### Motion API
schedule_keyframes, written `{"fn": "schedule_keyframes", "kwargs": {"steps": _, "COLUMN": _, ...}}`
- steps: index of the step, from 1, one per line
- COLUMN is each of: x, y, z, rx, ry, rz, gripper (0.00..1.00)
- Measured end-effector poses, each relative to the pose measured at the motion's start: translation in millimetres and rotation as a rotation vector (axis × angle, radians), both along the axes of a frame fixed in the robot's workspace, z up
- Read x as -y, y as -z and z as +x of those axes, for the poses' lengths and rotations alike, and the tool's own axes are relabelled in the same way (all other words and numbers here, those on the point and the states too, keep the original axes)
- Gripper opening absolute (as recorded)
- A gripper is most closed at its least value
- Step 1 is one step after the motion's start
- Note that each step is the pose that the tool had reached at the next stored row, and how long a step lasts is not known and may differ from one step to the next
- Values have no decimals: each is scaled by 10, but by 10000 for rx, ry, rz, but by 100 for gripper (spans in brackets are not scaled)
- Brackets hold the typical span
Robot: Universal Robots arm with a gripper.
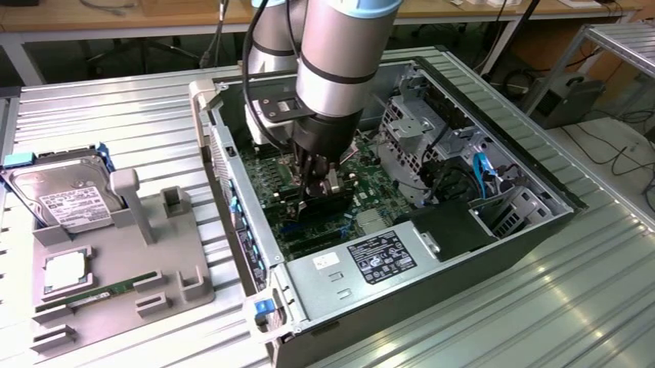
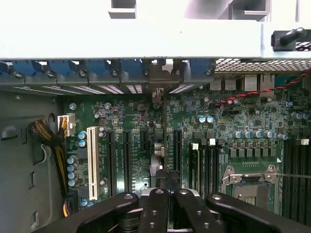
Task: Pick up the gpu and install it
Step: 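Insert the gpu into the slot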
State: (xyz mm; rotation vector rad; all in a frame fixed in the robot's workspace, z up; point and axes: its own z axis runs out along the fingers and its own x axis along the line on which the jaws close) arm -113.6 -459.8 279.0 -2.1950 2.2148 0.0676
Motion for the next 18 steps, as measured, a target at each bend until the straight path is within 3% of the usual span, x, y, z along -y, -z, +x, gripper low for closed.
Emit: {"fn": "schedule_keyframes", "kwargs": {"steps": 18, "x": 0, "y": 74, "z": -17, "rx": 20, "ry": 3, "rz": -3, "gripper": 11}}
